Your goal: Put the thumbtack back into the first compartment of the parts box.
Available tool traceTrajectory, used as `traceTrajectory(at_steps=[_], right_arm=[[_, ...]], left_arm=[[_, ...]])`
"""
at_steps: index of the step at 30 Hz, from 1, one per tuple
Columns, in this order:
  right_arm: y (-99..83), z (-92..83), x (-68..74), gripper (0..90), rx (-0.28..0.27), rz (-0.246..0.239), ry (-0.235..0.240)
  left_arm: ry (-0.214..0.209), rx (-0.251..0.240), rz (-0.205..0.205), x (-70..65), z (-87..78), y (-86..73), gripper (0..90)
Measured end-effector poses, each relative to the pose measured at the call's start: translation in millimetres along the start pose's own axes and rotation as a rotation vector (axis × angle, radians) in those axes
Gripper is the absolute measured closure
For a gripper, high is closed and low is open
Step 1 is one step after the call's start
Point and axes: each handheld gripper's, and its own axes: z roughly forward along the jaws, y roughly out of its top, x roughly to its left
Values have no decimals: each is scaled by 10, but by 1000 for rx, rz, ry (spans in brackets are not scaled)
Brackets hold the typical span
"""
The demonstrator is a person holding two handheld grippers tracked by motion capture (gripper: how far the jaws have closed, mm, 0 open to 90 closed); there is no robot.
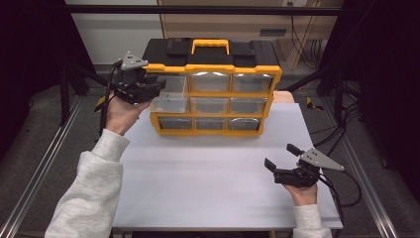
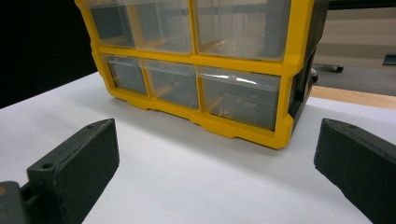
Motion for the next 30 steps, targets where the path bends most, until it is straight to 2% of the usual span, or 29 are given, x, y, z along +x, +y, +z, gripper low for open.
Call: traceTrajectory(at_steps=[2,4,7,10,14,17,27,30], right_arm=[[-1,-3,3,5,5,1,0],[-3,3,4,5,1,0,1],[-4,8,5,5,-1,3,0],[-4,8,8,5,5,5,-2],[-4,6,6,5,6,5,-2],[-4,6,5,5,6,6,-3],[-4,5,5,5,6,6,-2],[-1,-3,-2,5,5,2,-1]], left_arm=[[-14,-30,-10,0,-56,-7,579],[-24,-49,-3,-12,-104,-23,521],[-25,-84,1,-34,-171,-58,396],[-50,-95,-19,-38,-221,-88,269],[-78,-105,-12,-60,-295,-154,161],[-99,-125,-18,-84,-353,-224,123],[-103,-160,-7,-176,-498,-425,96],[-102,-153,9,-195,-514,-495,95]])
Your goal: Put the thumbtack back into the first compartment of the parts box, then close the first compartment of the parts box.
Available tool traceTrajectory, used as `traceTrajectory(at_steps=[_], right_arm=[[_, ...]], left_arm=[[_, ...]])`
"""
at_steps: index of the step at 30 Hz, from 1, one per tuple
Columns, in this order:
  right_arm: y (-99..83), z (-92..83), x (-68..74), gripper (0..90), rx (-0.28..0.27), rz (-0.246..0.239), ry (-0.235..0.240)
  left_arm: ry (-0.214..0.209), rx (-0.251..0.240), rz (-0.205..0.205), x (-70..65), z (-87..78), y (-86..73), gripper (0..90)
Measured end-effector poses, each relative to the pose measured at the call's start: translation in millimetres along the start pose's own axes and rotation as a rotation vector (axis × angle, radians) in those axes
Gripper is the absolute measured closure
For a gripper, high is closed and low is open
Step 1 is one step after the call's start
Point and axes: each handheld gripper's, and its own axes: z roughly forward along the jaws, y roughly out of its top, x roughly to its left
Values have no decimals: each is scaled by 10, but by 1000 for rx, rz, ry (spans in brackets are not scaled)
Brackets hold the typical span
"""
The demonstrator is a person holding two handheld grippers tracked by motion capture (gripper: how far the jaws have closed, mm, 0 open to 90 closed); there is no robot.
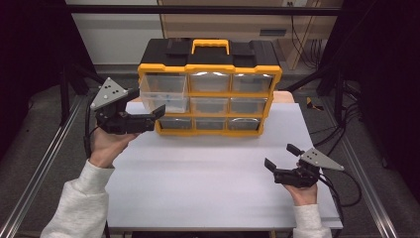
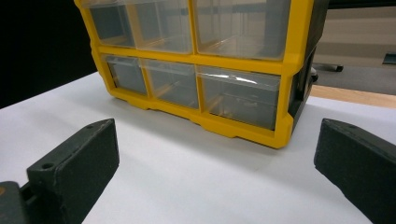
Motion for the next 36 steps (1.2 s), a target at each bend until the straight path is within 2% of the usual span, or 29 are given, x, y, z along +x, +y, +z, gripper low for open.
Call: traceTrajectory(at_steps=[2,9,10,12,15,17,22,23,24,25,31,36], right_arm=[[2,-1,-2,5,0,1,-3],[3,-2,0,5,-6,2,-3],[4,-4,-3,5,-5,1,-1],[4,-3,-3,5,-4,-1,-1],[8,-9,-4,5,-9,3,0],[5,-8,-6,5,-3,-1,-4],[5,-8,-8,5,-2,-1,-4],[4,-7,-8,5,-4,-1,-4],[4,-7,-6,5,-2,0,-3],[5,-6,-5,5,-4,-1,-4],[8,-15,2,5,-10,4,-3],[8,-15,2,5,-7,5,-2]], left_arm=[[-5,-5,-12,-15,-5,-53,95],[-11,5,1,-47,11,-217,100],[-11,18,-7,-58,14,-241,100],[-3,13,7,-63,29,-276,103],[0,10,9,-73,39,-331,132],[-7,12,-5,-85,48,-368,167],[-10,13,-2,-84,94,-432,318],[-12,18,-16,-93,105,-443,348],[-3,16,0,-86,115,-446,381],[1,19,-16,-99,125,-453,406],[6,34,2,-81,207,-465,617],[20,30,-5,-43,271,-462,765]])
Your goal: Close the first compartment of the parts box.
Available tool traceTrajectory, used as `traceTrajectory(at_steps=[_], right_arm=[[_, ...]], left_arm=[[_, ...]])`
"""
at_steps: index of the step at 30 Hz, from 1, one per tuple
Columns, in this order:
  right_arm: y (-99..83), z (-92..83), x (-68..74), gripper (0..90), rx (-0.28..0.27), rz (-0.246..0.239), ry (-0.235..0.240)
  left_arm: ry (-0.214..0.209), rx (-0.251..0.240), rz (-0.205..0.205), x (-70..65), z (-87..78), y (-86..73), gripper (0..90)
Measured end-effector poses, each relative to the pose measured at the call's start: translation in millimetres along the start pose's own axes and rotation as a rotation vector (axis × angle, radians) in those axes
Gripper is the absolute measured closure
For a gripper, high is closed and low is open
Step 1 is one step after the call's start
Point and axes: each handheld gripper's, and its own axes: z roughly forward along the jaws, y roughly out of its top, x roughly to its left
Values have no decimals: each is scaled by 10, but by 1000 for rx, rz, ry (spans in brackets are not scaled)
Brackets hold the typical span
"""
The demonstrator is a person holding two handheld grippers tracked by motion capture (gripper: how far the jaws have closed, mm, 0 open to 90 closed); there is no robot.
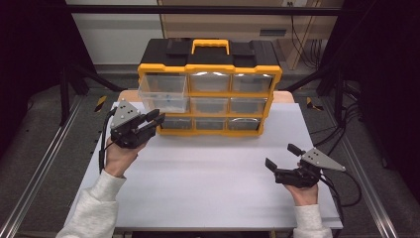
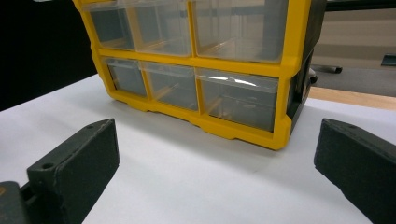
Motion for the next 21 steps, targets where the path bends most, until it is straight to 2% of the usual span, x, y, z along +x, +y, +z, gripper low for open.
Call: traceTrajectory(at_steps=[5,12,21], right_arm=[[8,-12,-4,5,-7,-2,0],[5,-7,-7,5,-3,-5,0],[0,4,1,5,-5,-3,1]], left_arm=[[9,-12,-9,41,48,24,889],[10,5,17,65,130,57,895],[14,-8,12,100,195,69,896]])
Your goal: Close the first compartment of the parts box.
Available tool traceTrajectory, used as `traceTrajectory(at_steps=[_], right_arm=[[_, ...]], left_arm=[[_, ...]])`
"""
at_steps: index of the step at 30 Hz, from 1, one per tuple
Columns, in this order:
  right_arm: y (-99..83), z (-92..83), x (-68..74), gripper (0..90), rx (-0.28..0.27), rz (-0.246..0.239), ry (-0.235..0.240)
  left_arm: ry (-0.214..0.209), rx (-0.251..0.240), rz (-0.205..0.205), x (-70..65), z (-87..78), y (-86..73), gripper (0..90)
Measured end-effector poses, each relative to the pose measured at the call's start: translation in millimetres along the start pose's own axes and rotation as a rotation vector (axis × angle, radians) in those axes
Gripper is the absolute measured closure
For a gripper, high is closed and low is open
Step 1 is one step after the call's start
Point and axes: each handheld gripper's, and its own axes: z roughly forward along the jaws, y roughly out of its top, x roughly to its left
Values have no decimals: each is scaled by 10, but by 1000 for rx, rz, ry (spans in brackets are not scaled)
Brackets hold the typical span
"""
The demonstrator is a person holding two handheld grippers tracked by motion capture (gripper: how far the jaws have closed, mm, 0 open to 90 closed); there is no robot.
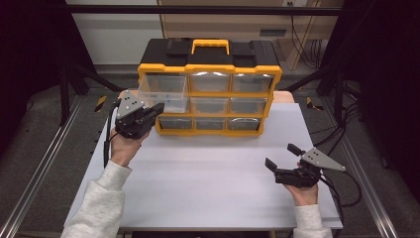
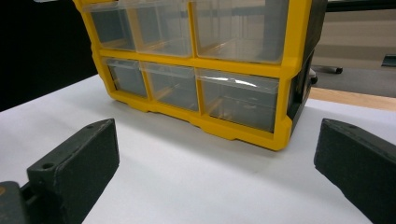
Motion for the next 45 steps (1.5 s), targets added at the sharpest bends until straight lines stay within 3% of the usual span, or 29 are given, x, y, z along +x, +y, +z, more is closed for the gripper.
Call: traceTrajectory(at_steps=[5,45], right_arm=[[-3,3,6,5,4,-1,2],[0,1,0,5,-1,-4,4]], left_arm=[[-6,-18,11,21,32,15,895],[36,12,-9,270,376,126,896]])
